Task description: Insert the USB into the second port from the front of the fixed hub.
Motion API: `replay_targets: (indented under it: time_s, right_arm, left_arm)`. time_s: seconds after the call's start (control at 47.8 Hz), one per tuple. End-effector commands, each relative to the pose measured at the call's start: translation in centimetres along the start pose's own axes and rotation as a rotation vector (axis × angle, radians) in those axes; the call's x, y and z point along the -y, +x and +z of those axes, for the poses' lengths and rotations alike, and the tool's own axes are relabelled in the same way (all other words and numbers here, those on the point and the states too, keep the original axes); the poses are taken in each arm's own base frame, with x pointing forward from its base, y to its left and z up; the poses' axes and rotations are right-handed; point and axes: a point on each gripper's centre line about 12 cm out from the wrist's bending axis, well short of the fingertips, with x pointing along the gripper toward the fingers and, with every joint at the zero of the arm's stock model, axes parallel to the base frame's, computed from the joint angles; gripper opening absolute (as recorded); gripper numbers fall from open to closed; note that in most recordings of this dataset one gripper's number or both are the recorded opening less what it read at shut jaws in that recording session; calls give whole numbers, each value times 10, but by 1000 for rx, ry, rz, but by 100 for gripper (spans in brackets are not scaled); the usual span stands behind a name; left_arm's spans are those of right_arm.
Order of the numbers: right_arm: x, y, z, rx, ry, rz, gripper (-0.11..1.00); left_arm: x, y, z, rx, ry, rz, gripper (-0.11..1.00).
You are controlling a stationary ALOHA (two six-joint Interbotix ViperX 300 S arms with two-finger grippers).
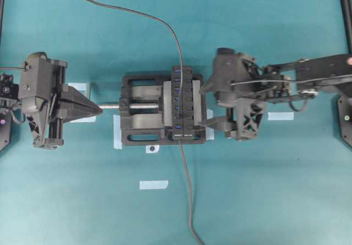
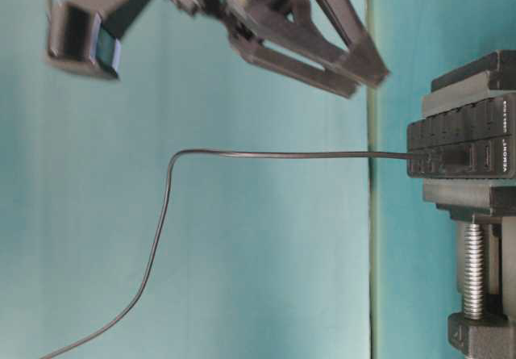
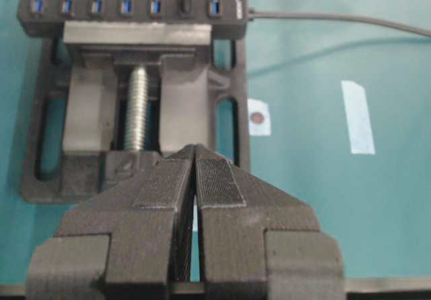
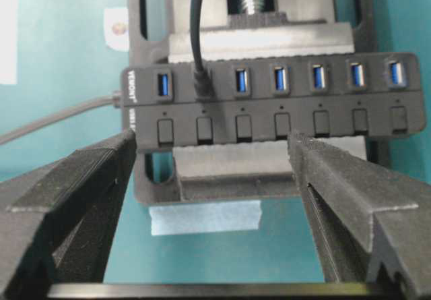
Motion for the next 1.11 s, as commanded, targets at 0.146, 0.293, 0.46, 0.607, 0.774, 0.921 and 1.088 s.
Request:
replay_targets:
  time_s: [0.146,0.293,0.46,0.607,0.774,0.921,1.088]
  right_arm:
    - [0,-19,1,97,11,4,86]
    - [0,-23,-2,121,11,5,86]
    - [0,-22,-5,124,9,4,86]
    - [0,-22,-5,127,9,4,86]
    - [0,-22,-5,127,9,4,86]
    - [0,-22,-5,129,9,5,86]
    - [1,-22,-5,127,10,3,86]
  left_arm:
    - [1,-1,7,26,1,-2,0]
    - [1,-1,7,26,1,-2,0]
    - [1,-1,8,29,1,-2,0]
    - [1,-1,8,28,1,-2,0]
    - [1,-1,9,29,1,-2,0]
    - [1,-1,8,28,1,-2,0]
    - [1,-1,9,29,1,-2,0]
